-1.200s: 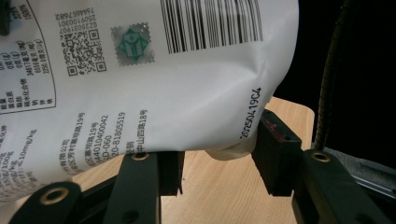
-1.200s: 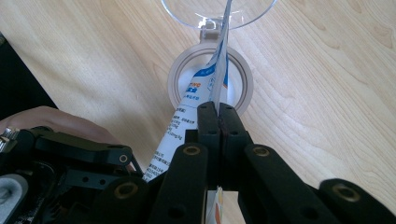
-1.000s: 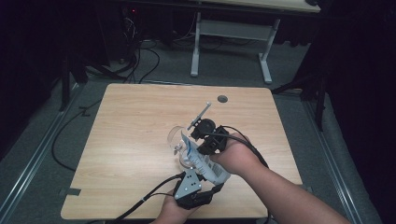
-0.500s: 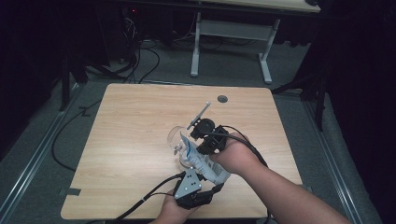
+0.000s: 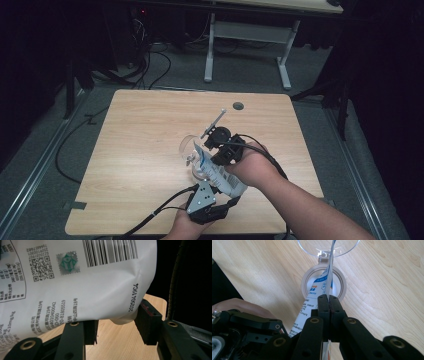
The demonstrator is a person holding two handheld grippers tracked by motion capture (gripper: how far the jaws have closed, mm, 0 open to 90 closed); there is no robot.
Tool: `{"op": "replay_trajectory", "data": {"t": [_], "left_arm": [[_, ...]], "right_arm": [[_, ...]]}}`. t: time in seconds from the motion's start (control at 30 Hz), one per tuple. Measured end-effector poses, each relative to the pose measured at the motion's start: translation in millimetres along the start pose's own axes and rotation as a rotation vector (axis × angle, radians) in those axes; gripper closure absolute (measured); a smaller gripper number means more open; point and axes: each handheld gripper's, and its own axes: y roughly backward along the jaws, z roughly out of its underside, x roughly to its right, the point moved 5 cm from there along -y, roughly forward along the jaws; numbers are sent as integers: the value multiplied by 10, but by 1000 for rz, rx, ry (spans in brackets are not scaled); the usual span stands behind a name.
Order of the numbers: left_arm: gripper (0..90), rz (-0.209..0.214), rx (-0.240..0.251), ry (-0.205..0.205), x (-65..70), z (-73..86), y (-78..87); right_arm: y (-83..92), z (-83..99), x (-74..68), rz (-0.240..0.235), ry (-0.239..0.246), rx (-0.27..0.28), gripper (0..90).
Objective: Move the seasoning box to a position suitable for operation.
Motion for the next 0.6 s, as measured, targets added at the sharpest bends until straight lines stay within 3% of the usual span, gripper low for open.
{"op": "replay_trajectory", "data": {"t": [0.6], "left_arm": [[558,0,2,-2,0,0,1]], "right_arm": [[-23,-12,-3,0,0,-1,900]]}}
